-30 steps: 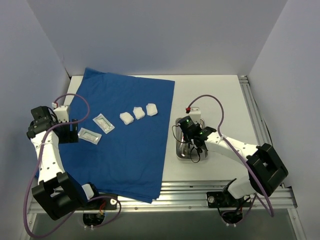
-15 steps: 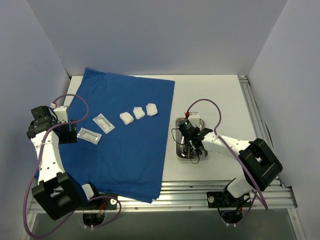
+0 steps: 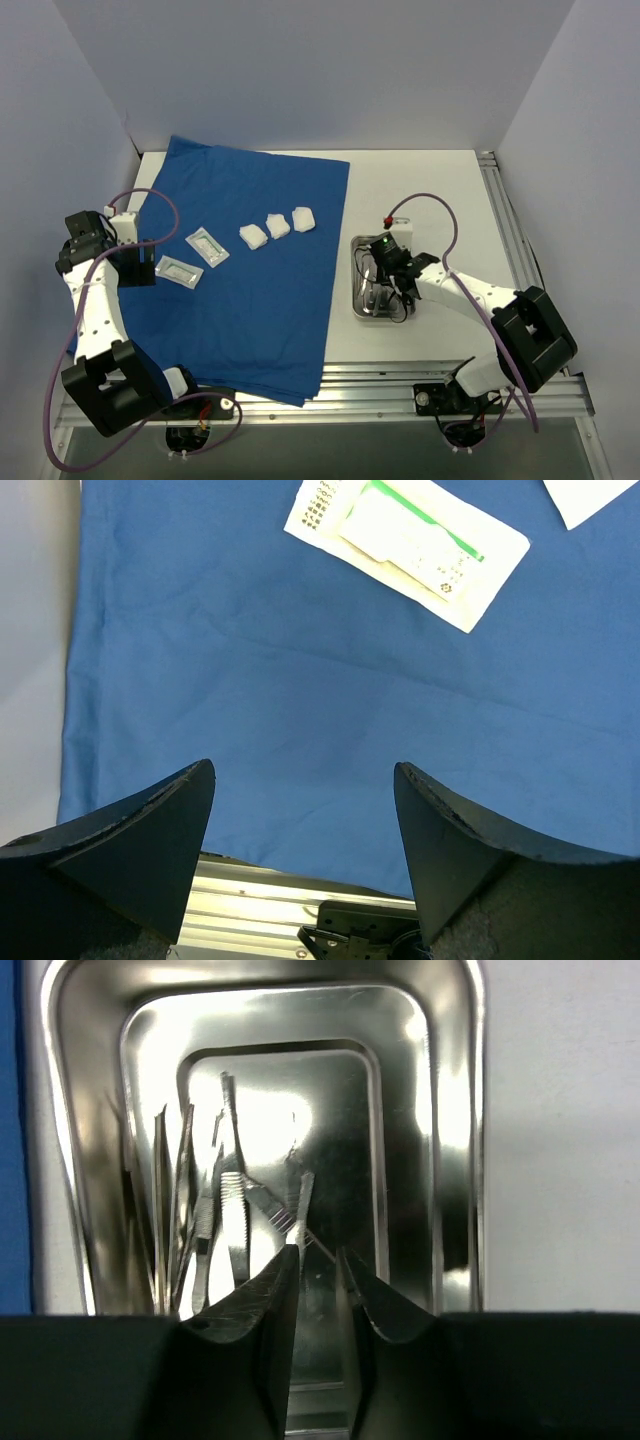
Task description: Prepare the surgical pack
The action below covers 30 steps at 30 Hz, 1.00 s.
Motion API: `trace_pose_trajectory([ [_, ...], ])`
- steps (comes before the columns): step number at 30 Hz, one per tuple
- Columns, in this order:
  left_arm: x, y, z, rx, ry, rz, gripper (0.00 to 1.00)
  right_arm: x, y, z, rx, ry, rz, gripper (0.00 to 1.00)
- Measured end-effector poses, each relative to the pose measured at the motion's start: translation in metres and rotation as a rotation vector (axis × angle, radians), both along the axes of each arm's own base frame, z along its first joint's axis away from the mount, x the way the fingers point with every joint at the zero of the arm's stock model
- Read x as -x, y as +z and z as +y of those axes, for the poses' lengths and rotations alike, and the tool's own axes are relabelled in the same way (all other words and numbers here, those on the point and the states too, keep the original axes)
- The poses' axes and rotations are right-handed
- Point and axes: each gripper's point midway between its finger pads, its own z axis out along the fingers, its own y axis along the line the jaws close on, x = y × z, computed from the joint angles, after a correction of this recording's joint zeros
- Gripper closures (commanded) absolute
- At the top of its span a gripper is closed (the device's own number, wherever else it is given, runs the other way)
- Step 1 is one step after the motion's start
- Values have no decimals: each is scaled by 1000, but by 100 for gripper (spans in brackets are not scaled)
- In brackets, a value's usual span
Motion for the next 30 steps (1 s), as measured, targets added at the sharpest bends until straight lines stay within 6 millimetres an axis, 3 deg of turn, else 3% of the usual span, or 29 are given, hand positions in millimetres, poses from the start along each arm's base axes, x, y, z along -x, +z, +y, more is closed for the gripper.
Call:
trace_pose_trajectory([
  [8,-4,-10,1,15,-3,30,18,-6,-7,-31,-14,-103,33,90],
  [17,-12,-17,1,27,-16,61,18,3,-30,-26,-22,-89,119,92],
  [30,-18,-11,3,15,-20,39,18,20,-39,-15,-56,-56,181,94],
])
